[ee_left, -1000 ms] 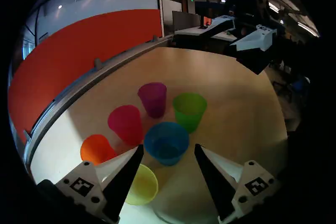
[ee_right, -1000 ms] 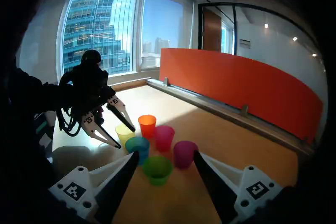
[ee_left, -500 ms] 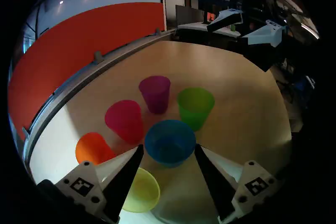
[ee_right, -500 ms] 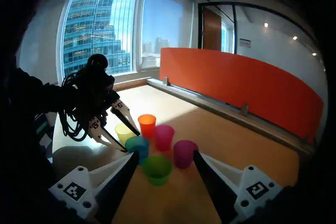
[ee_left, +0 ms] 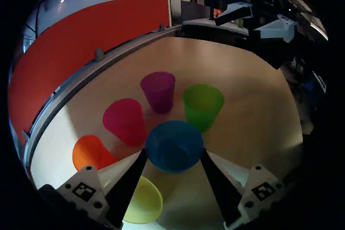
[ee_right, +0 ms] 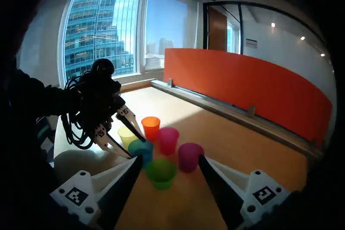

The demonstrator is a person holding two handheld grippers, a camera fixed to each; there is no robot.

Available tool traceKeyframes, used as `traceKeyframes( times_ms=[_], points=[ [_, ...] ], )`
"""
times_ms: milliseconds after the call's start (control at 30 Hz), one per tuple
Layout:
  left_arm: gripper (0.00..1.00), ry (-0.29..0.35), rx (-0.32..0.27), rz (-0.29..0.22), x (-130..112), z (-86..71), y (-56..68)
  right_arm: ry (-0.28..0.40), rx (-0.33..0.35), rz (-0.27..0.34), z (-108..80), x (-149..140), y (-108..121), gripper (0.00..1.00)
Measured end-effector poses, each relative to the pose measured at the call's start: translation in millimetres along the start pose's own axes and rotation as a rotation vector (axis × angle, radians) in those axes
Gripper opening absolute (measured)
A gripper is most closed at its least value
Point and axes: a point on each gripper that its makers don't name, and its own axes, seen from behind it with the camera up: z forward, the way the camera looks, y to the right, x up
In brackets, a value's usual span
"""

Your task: Pour water

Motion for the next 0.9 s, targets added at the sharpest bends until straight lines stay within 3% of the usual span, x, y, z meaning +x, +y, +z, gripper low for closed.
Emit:
traceKeyframes(
  times_ms=[467, 900],
  points=[
    [0.90, -0.001, 0.015, -0.007, 1, 10.4, -1.0, 0.000, -0.001, 0.001, 0.4, 0, 0, 0.99],
    [0.88, 0.011, 0.023, -0.040, 3, 10.1, 0.0, 0.000, 0.000, 0.001, 0.1, 0, 0, 0.99]
  ],
)
